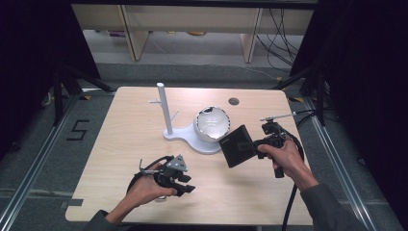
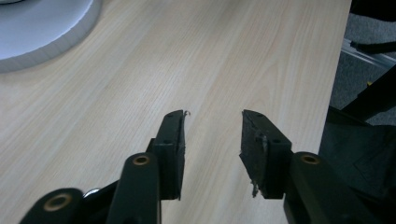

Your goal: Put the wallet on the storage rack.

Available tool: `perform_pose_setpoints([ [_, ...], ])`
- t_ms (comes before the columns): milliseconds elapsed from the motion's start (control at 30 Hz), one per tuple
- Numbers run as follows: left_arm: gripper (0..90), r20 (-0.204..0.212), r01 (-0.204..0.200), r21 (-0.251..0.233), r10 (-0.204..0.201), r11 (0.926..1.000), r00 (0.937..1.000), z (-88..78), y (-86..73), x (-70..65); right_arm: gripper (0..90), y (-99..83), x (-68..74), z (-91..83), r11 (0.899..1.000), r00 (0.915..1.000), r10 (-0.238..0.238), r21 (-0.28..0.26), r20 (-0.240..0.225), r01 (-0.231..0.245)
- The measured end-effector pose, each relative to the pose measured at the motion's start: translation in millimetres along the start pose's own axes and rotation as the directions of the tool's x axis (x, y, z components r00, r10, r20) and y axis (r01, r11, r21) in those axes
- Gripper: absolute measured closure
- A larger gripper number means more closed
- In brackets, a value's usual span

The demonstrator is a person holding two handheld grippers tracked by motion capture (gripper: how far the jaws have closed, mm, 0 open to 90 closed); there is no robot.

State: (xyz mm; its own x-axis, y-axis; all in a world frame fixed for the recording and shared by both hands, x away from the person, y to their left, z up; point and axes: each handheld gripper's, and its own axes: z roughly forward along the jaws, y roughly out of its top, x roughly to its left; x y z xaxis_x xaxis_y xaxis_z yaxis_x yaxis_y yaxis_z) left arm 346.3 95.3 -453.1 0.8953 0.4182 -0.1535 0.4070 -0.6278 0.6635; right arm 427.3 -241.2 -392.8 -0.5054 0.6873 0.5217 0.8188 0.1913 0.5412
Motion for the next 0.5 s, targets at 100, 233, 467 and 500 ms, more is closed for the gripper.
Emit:
perform_pose_setpoints([
  [100, 51.2, 0.004, 0.023, -0.015, -0.023, 0.9996, 0.9997, -11.5, -9.3, 0.9, 76.7, 7.4, -2.3, -4.7, 1.0, 0.9998, 0.011, -0.018, 0.015, -0.01],
  [233, 47.2, -0.014, 0.051, -0.037, -0.052, 0.998, 0.9986, -22.4, -21.9, 3.0, 76.7, 18.3, -6.9, -12.8, 0.998, 0.9995, 0.019, -0.053, 0.025, -0.018],
  [467, 41.2, -0.038, 0.082, -0.041, -0.084, 0.9958, 0.9958, -34.9, -44.3, 4.9, 76.7, 32.7, -9.1, -19.0, 0.996, 0.999, 0.027, -0.088, 0.036, -0.023],
  [500, 40.7, -0.043, 0.091, -0.04, -0.093, 0.9951, 0.9948, -37.6, -49.4, 4.9, 76.7, 37.6, -9.7, -18.8, 0.995, 0.9989, 0.032, -0.096, 0.033, -0.029],
])
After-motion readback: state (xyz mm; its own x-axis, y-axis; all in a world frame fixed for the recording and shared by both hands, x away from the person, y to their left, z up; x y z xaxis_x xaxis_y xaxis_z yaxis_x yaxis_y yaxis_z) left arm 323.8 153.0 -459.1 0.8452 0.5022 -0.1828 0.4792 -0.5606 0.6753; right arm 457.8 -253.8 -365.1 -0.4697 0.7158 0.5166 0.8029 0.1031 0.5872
